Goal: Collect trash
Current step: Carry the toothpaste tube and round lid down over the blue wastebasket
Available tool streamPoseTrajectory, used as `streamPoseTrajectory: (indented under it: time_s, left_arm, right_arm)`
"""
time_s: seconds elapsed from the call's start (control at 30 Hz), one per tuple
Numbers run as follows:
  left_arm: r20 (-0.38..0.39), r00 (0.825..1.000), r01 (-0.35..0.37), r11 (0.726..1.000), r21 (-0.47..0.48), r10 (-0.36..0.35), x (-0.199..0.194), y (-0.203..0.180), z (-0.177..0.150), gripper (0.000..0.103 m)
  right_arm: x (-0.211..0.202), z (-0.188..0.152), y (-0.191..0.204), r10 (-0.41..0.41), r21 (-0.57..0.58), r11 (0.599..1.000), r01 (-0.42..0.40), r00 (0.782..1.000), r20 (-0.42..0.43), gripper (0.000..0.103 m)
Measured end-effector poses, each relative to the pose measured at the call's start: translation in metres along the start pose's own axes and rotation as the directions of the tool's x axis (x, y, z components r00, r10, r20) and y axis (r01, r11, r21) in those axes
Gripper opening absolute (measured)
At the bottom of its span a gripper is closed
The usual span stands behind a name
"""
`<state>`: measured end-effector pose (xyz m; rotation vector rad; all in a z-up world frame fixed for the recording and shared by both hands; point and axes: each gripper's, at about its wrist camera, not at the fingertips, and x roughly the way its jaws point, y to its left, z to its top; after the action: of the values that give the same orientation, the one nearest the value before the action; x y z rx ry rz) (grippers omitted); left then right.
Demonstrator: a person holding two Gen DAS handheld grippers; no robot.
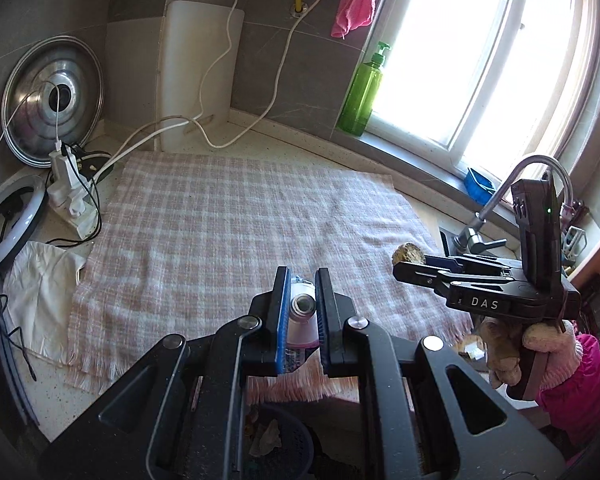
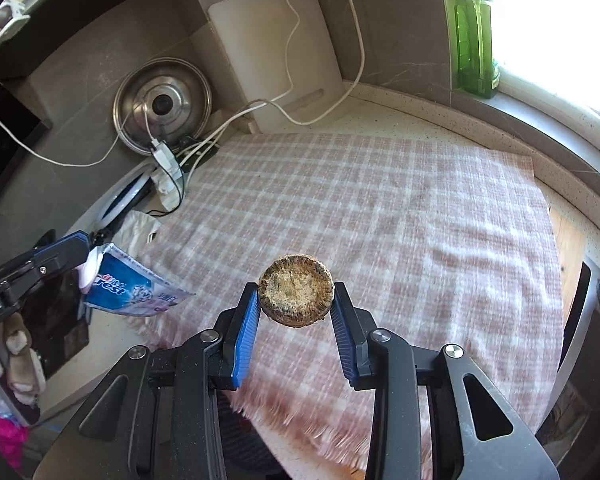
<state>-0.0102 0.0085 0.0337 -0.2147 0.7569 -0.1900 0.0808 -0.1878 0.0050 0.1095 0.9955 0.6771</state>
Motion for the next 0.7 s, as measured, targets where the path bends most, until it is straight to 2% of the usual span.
streamPoseTrajectory:
  time_s: [0.2, 0.43, 0.7]
  left_arm:
    - [-0.024, 0.998, 0.052, 0.999, 0.015, -0.052, -0.021, 0.007, -0.033, 0.010]
    - [-0.053, 0.996, 0.071, 0.997, 0.028, -0.069, -0.035, 0.010, -0.062, 0.010]
    - [-0.095, 0.992, 0.075, 0.997, -0.023, -0.077, -0.025, 0.017, -0.095, 0.010]
  right_arm:
    - [-0.012, -0.039, 0.031, -0.019, 0.034, 0.999, 0.019, 1.000, -0.006, 0.034]
    - [-0.017, -0.072, 0.057, -0.027, 0.056, 0.998, 0.028, 0.999, -0.024, 0.034]
    - [-0.005, -0.100, 0.071, -0.014, 0.046, 0.999, 0.018, 0.996, -0.084, 0.034]
